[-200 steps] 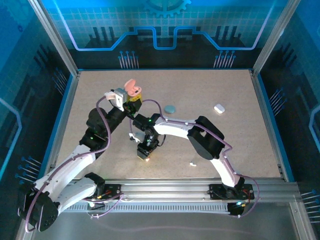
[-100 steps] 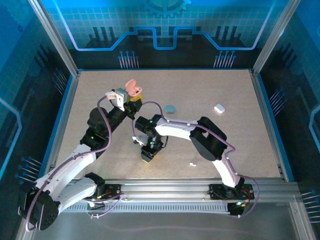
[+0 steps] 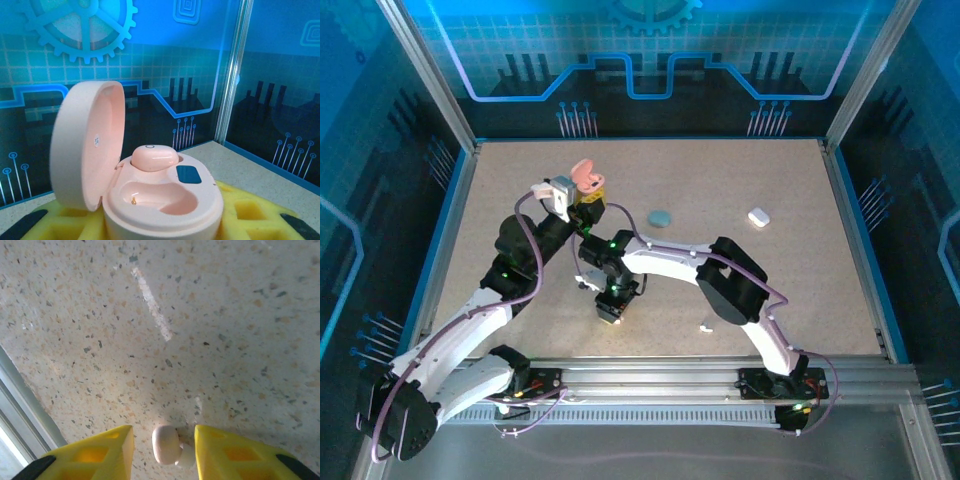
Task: Insert the wireless bluetooth earbuds into the charging case
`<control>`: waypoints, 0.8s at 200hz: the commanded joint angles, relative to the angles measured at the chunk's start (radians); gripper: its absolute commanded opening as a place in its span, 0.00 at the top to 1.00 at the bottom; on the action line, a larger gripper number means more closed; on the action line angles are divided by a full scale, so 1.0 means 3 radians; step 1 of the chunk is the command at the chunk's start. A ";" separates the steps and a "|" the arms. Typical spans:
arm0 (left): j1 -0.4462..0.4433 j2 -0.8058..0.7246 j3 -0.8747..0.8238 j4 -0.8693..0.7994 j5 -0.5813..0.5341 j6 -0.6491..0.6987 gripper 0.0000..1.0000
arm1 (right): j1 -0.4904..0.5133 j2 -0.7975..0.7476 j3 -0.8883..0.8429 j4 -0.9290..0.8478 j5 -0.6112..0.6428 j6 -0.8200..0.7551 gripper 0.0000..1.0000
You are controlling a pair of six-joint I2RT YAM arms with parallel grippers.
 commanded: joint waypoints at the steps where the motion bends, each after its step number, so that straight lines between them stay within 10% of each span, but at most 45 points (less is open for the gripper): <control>1: 0.0028 0.0003 0.0088 0.0054 0.0029 -0.0020 0.66 | 0.0086 0.0110 0.0062 -0.0179 0.0058 -0.0092 0.64; 160: 0.0025 0.0057 0.0094 0.0014 0.0068 -0.0020 0.66 | -0.0105 -0.0405 -0.0352 0.0085 0.0272 0.0457 0.80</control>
